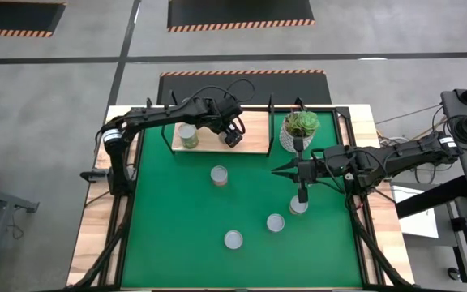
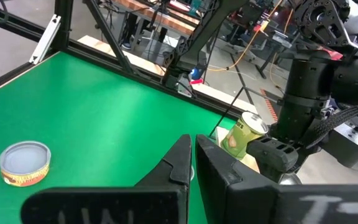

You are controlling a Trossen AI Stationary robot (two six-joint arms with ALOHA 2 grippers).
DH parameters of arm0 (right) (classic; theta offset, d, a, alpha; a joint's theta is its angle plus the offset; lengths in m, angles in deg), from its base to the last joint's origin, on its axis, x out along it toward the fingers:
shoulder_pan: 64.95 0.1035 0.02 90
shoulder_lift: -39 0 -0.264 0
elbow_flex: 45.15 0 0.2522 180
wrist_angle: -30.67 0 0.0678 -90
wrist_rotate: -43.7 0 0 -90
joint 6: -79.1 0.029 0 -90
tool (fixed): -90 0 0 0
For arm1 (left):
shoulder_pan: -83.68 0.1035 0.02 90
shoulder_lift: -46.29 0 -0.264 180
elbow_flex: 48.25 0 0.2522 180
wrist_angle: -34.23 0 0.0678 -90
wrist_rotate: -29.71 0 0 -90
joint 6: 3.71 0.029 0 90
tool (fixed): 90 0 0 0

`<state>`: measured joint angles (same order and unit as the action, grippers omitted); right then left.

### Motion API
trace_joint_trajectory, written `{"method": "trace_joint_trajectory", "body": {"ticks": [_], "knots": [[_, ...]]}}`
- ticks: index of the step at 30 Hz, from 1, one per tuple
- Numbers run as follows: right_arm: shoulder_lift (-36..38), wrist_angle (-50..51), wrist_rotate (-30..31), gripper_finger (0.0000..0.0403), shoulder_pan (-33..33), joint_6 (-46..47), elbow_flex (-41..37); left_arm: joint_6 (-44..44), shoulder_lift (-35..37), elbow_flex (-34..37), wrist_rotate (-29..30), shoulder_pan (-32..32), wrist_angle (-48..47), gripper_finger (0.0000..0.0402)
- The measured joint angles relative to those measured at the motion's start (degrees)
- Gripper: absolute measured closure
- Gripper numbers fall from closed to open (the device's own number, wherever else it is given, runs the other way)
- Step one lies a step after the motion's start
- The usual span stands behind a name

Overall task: Pick and place cans onto a shelf
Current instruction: Put the canned cherries on the shelf

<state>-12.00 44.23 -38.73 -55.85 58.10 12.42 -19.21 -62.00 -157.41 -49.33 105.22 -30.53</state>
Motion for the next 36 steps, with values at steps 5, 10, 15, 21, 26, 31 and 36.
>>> {"method": "trace_joint_trajectory", "body": {"ticks": [5, 10, 15, 21, 26, 31, 36], "knots": [[0.0, 0.0, 0.0, 0.0390, 0.0, 0.0, 0.0, 0.5, 0.0, 0.0, 0.1, 0.0, 0.0, 0.0052], [0.0, 0.0, 0.0, 0.0390, 0.0, 0.0, 0.0, 1.6, 0.2, -0.3, 0.1, 0.1, -0.4, 0.0021], [0.0, 0.1, 0.0, 0.0390, 0.0, 0.0, 0.0, 3.5, 0.7, -4.4, 0.1, 0.0, -2.4, 0.0011], [0.0, 0.1, 0.0, 0.0390, 0.0, 0.0, 0.0, 9.0, 0.7, -8.1, -1.4, -1.0, -2.5, 0.0023], [0.0, 0.2, 0.0, 0.0390, 0.0, 0.0, 0.0, 11.4, 0.7, -5.8, 0.2, -0.6, -4.1, 0.0089], [0.0, 0.4, 0.0, 0.0390, 0.0, 1.2, 0.0, 11.6, 0.7, -3.1, 1.5, 0.0, -2.3, 0.0200], [0.0, 0.4, 0.0, 0.0390, 0.0, 1.4, 0.0, 11.6, 0.7, -0.4, 1.5, -0.1, -0.9, 0.0318]]}}
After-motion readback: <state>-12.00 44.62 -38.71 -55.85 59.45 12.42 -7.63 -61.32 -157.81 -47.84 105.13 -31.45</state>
